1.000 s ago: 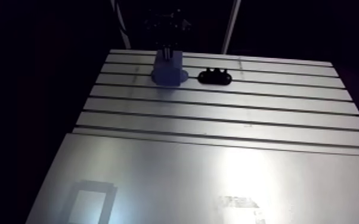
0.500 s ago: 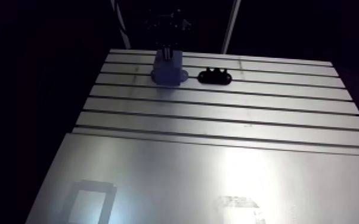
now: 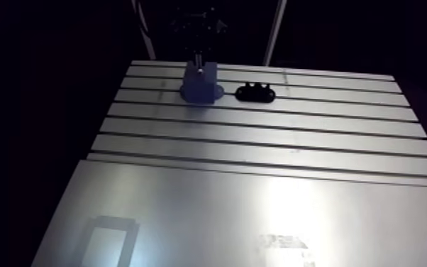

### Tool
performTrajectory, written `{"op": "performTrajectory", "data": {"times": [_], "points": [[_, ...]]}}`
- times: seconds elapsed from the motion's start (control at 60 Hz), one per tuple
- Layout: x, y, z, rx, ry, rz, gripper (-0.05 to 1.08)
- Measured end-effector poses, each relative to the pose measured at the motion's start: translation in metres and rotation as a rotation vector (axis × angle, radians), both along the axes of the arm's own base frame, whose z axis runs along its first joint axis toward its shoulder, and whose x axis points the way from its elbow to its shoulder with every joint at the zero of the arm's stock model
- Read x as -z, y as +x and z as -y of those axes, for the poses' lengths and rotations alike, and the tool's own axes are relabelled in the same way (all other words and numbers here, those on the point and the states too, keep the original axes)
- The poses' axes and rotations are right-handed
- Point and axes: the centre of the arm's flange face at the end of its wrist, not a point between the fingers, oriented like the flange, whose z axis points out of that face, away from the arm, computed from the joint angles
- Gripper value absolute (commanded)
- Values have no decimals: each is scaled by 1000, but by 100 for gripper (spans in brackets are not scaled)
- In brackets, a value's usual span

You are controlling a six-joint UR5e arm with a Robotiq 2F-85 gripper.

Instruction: Pick up the M10 bolt and insert it into the hex recess until seated.

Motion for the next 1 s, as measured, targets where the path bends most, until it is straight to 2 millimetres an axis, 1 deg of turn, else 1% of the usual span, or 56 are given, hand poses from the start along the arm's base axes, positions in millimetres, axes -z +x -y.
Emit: {"op": "performTrajectory", "data": {"times": [0.017, 0.033, 0.05, 0.083, 0.383, 0.4, 0.417, 0.433, 0.45, 0.467, 0.483, 0.5, 0.517, 0.533, 0.817, 0.917, 1.0], "points": [[-1, 0, 0, 0, 0, -1, 103], [-1, 0, 0, 0, -1, -1, 103], [-1, 0, 0, -1, -1, -2, 99], [-2, 0, 1, -1, -1, -2, 98], [-6, 1, 1, -1, -1, -4, 97], [-7, 1, 1, -1, -1, -4, 91], [-7, 1, 1, -1, -1, -5, 91], [-7, 1, 1, -1, -1, -5, 70], [-8, 1, 1, -1, -1, -5, 70], [-8, 1, 1, -1, -1, -5, 38], [-8, 1, 1, -1, -1, -6, 38], [-9, 1, 1, -1, -1, -6, 6], [-9, 1, 1, -1, -1, -7, 6], [-10, 1, 1, -1, -1, -7, 1], [-21, 4, 2, -2, -4, -5, 0], [-33, 6, 3, -2, -5, -12, 0], [-48, 8, 2, -1, -4, -17, 0]]}}
